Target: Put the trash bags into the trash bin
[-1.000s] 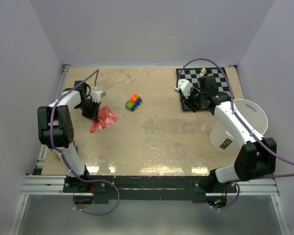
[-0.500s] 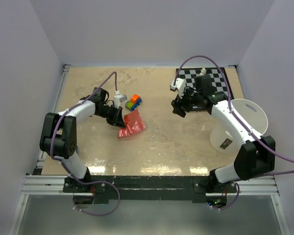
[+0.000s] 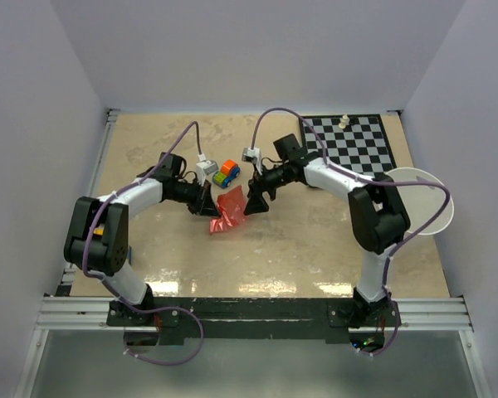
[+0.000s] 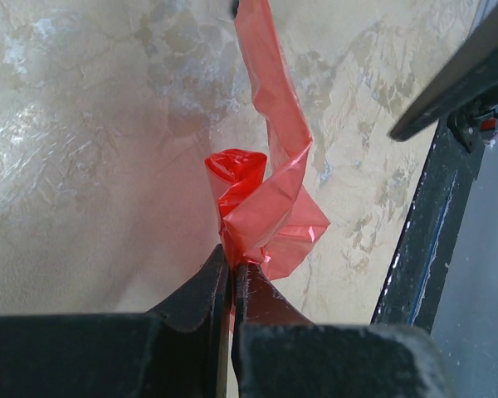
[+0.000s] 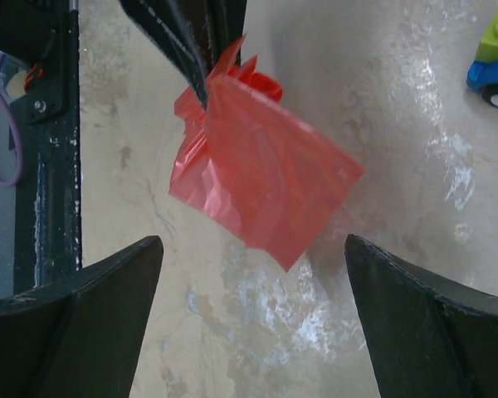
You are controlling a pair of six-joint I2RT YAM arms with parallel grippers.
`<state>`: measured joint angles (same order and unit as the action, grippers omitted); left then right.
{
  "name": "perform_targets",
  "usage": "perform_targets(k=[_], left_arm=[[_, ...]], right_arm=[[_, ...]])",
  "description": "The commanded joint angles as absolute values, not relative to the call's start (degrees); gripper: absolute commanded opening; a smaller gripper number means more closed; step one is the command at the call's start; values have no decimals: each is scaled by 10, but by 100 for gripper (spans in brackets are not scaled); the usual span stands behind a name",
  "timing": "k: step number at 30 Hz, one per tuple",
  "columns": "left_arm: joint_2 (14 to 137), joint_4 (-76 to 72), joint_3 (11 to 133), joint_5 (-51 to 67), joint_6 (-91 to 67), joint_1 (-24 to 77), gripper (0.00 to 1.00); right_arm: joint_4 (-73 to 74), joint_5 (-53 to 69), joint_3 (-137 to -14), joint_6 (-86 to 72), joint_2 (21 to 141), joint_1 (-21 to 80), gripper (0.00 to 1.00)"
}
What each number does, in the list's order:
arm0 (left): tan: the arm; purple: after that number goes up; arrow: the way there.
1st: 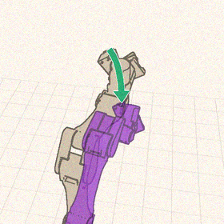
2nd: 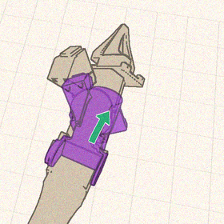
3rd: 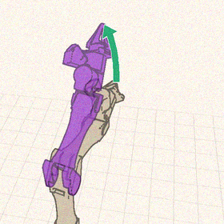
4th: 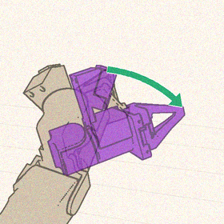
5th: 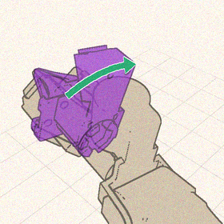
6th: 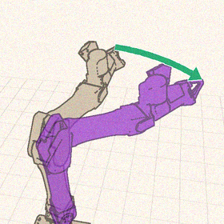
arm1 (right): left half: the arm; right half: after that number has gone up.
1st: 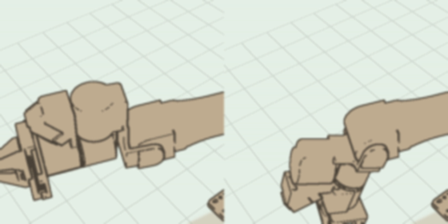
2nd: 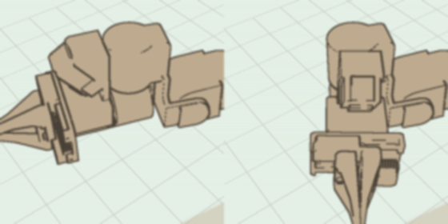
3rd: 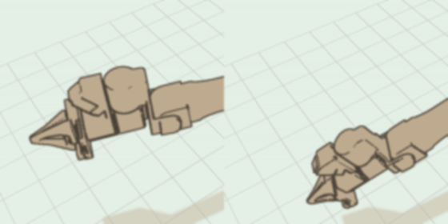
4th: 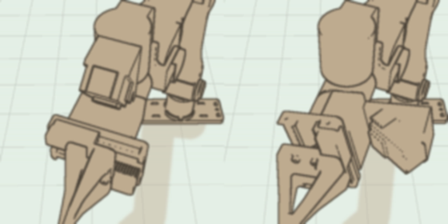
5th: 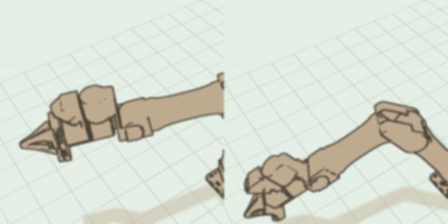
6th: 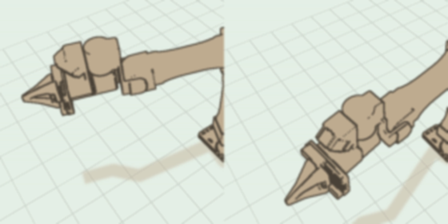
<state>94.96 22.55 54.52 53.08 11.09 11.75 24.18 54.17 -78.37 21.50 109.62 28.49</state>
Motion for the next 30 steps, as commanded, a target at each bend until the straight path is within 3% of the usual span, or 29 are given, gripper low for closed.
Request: perform_targets(k=[1,6,9,11,13,14,15,16,20,24,30], left_arm=[[917,193,542,556,119,126,0],[918,185,545,551,119,126,0],[925,182,555,539,114,125,0],[925,175,556,525,107,125,0],[929,161,556,489,84,125,0],[929,154,557,474,71,125,1],[929,146,555,459,56,125,6],[929,135,550,444,40,125,12],[933,108,534,389,-22,125,42],[929,68,509,359,-69,124,53],[921,14,470,360,-112,124,56]], right_arm=[[234,610,-851,213,1126,284,97],[250,649,-887,227,1184,304,92],[252,665,-903,229,1207,313,79],[246,674,-902,220,1208,313,64],[252,676,-903,220,1207,311,43],[254,678,-903,219,1204,309,30],[254,672,-903,215,1201,309,11],[258,653,-904,214,1194,308,0],[288,561,-922,198,1175,308,0],[374,485,-968,229,1161,309,0],[445,418,-998,225,1115,309,0]])
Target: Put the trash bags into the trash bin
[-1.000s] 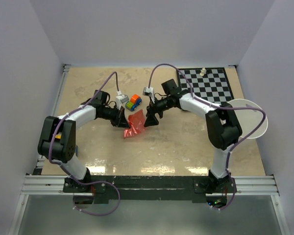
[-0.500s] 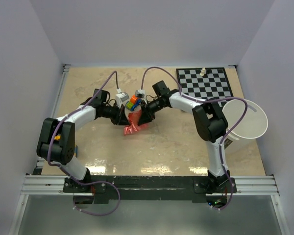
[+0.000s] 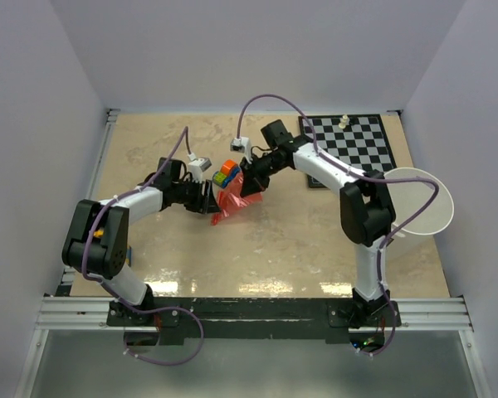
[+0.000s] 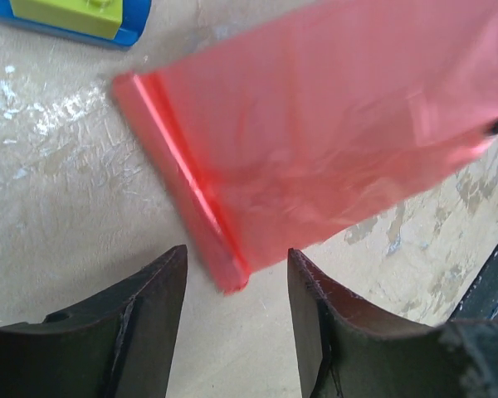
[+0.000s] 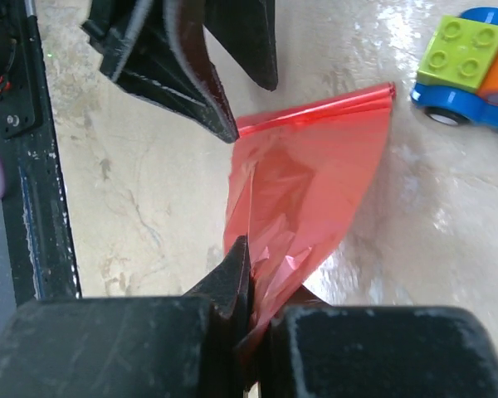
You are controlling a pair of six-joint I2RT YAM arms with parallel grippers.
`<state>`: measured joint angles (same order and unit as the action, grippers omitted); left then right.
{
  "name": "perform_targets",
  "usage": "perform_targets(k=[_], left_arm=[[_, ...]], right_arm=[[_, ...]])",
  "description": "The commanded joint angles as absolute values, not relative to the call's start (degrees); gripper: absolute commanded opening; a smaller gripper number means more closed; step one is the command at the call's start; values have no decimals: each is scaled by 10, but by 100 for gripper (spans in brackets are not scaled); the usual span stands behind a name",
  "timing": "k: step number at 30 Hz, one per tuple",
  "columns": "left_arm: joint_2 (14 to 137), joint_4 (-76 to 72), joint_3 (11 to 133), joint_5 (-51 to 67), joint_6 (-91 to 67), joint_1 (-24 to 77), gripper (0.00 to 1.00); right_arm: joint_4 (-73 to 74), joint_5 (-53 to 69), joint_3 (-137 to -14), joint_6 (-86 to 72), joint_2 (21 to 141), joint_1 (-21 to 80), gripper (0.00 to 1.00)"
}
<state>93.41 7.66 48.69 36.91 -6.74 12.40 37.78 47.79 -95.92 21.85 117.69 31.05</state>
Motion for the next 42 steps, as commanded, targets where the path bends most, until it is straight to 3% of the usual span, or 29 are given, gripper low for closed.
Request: perform_targets(k=[1,15,42], left_arm=[[920,10,468,359,-108,124,56],[906,-36,444,352,-117,124,57],[938,-10,503,319,-93,124,52]], right_arm=[[449,409,-1003,221,1106,309,0],[498,384,-1081,236,1036,309,0],[479,353,-1031,193,870,309,0]])
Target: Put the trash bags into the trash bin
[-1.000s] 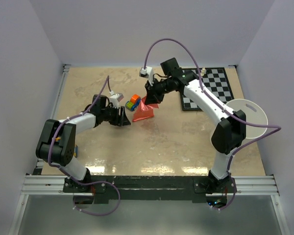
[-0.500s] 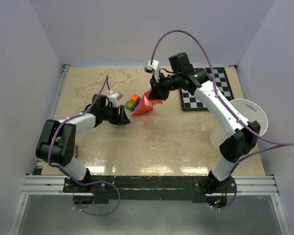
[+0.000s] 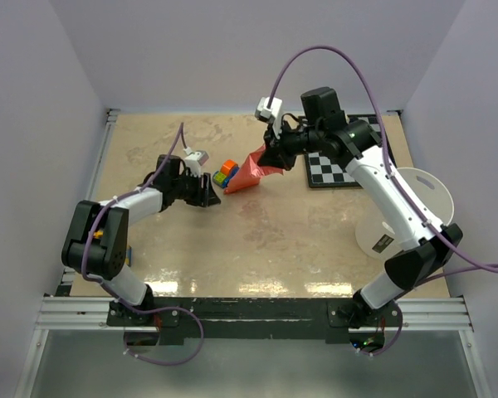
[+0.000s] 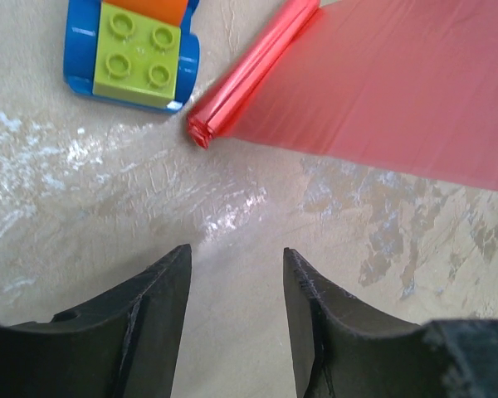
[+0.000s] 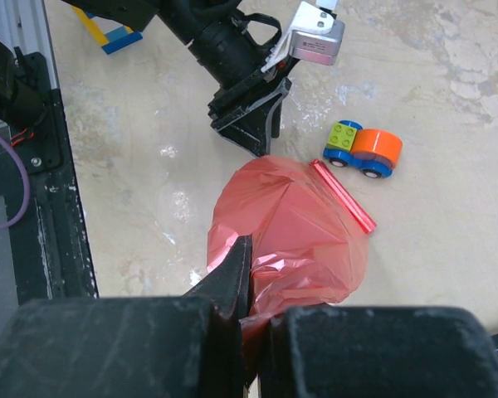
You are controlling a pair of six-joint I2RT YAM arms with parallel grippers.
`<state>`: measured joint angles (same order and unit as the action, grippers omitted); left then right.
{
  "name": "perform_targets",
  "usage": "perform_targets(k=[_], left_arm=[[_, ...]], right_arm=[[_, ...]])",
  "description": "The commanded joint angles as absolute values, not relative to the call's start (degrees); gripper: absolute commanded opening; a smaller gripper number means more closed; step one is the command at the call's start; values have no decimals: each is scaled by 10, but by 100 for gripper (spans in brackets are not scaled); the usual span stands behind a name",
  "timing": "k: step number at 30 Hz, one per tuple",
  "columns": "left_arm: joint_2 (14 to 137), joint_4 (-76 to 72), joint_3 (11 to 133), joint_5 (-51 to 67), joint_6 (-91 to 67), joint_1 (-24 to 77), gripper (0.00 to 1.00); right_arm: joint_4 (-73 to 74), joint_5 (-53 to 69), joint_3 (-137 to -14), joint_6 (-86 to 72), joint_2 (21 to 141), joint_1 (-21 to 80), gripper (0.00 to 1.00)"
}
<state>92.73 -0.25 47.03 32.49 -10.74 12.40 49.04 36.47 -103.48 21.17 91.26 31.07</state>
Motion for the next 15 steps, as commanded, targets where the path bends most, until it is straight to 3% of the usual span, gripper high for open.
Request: perform_targets(k=[1,15], left_arm=[[941,-8,507,317,-92,124,52],[986,-4,569,301,-89,124,51]], right_arm=[[476,353,-1029,189,866,309,0],[458,330,-1077,156,838,308,0]])
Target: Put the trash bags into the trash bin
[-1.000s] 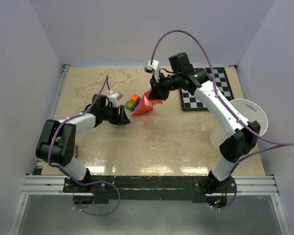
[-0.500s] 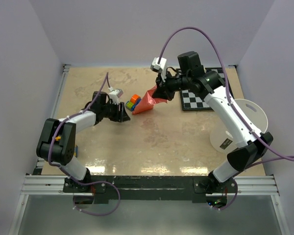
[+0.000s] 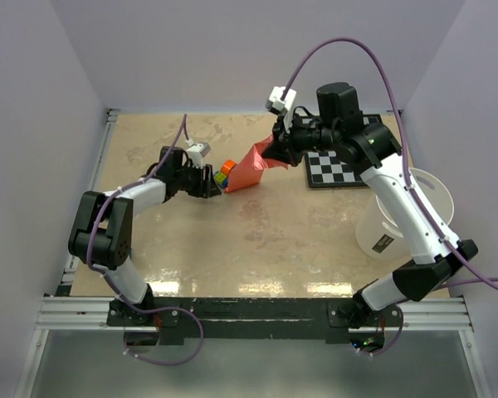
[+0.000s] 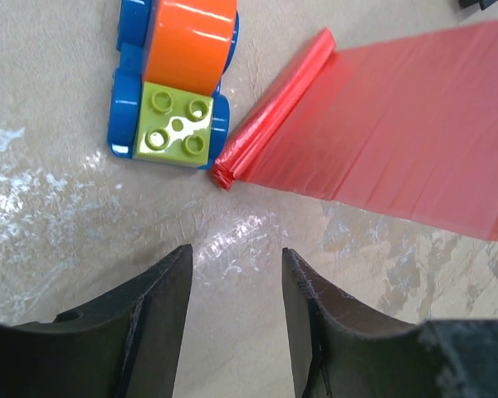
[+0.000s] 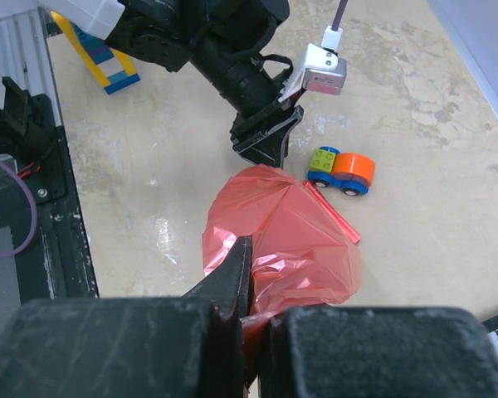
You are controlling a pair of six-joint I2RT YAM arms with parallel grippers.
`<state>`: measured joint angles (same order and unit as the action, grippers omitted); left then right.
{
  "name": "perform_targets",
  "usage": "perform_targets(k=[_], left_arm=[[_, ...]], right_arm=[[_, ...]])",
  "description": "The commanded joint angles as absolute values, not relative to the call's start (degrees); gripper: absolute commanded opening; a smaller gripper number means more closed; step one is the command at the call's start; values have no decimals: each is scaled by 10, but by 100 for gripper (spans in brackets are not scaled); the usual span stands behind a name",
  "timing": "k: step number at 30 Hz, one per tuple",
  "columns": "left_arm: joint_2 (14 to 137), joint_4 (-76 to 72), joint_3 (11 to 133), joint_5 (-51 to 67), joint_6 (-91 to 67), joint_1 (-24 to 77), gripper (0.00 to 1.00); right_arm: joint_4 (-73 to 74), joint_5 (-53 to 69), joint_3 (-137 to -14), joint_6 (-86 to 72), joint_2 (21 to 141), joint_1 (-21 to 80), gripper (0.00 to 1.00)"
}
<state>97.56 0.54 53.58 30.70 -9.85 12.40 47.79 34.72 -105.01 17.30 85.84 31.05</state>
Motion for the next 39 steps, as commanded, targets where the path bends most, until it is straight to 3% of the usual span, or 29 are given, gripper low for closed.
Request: perform_targets(k=[1,29,39], left_arm=[[990,-3,574,301,-90,124,51],[1049,10,621,316,-100,133,48],[1062,12,634,311,-96,170,47]], right_arm=[[458,328,-1080,156,838,308,0],[464,315,-1179,145,845,301,0],[484,287,-1132,169,824,295,0]])
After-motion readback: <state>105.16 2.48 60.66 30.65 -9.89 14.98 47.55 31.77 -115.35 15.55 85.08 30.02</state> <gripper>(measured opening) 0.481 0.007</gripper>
